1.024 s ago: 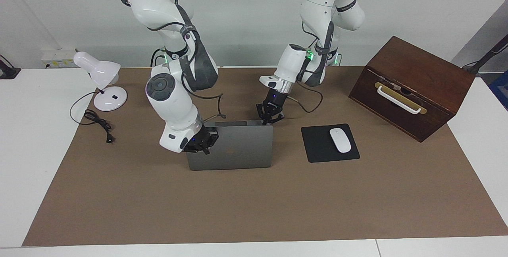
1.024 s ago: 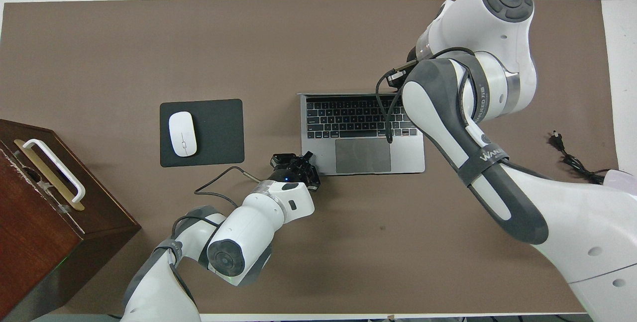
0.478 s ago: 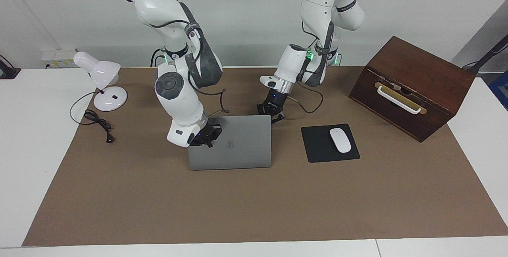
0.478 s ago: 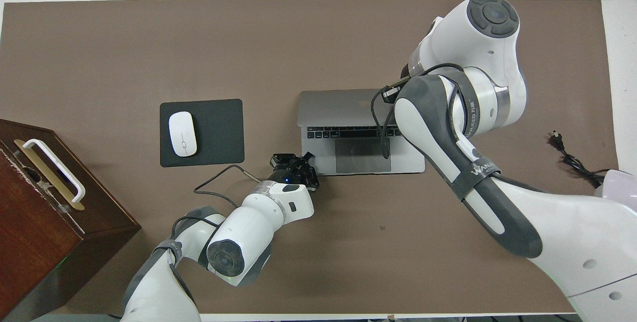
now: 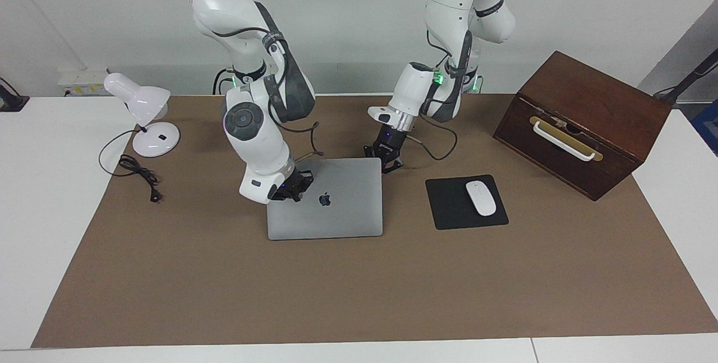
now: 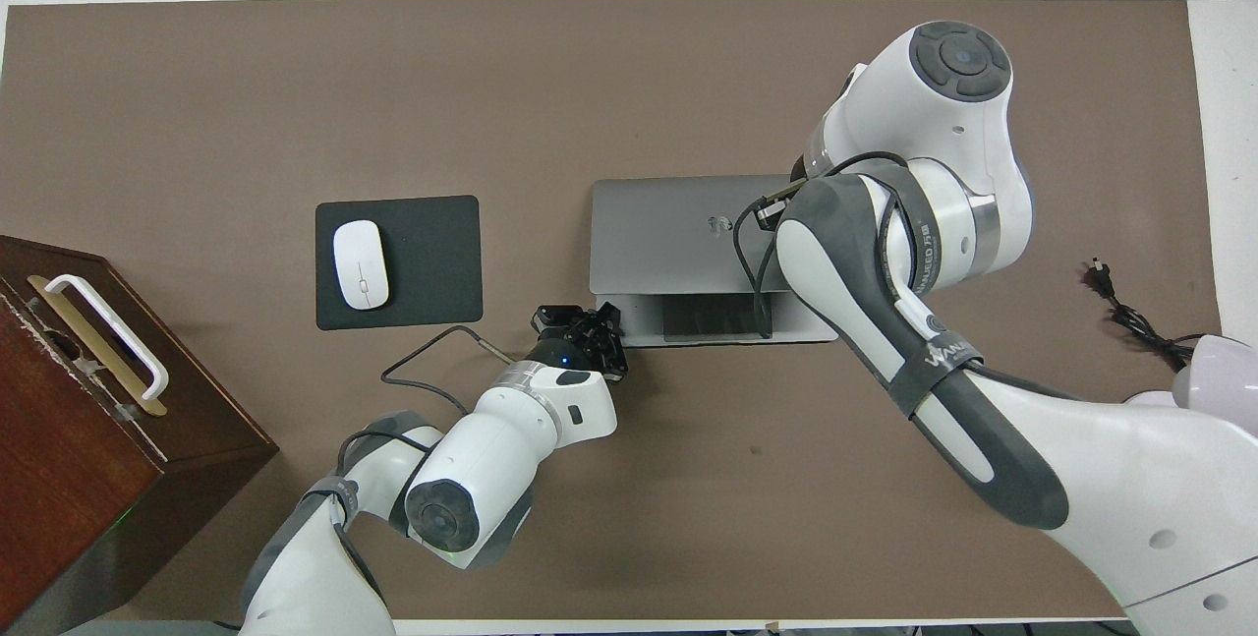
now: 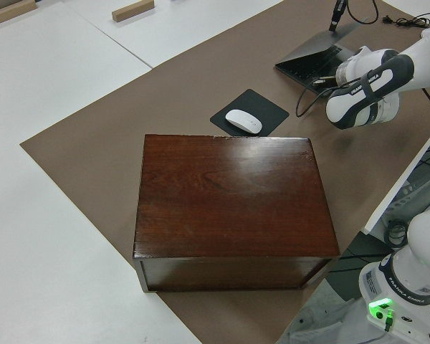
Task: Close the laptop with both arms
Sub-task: 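Push the laptop screen down toward the keyboard with the right gripper, then press the closed laptop lid flat with the right gripper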
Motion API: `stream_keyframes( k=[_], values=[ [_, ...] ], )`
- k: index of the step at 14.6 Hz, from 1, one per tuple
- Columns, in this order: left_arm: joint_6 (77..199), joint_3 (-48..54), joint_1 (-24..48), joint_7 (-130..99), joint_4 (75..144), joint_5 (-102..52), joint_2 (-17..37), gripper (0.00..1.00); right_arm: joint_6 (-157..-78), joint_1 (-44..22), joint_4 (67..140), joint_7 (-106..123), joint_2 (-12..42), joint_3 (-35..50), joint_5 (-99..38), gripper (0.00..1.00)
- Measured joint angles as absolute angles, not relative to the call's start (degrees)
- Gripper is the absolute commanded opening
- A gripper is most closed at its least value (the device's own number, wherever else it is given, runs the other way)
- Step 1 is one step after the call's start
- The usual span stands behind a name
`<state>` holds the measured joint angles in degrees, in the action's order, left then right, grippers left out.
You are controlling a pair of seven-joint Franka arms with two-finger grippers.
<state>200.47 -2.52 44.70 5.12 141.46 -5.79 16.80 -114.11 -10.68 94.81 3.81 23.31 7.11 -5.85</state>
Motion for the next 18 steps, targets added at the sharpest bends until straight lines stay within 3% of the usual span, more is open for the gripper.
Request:
stream_keyframes(
  k=[18],
  values=[
    [201.35,-2.51,44.71,8.28,142.33,-5.78,16.54,0.0,-118.47,-10.72,107.12,3.81,18.31,7.11,-5.85,0.0]
  ],
)
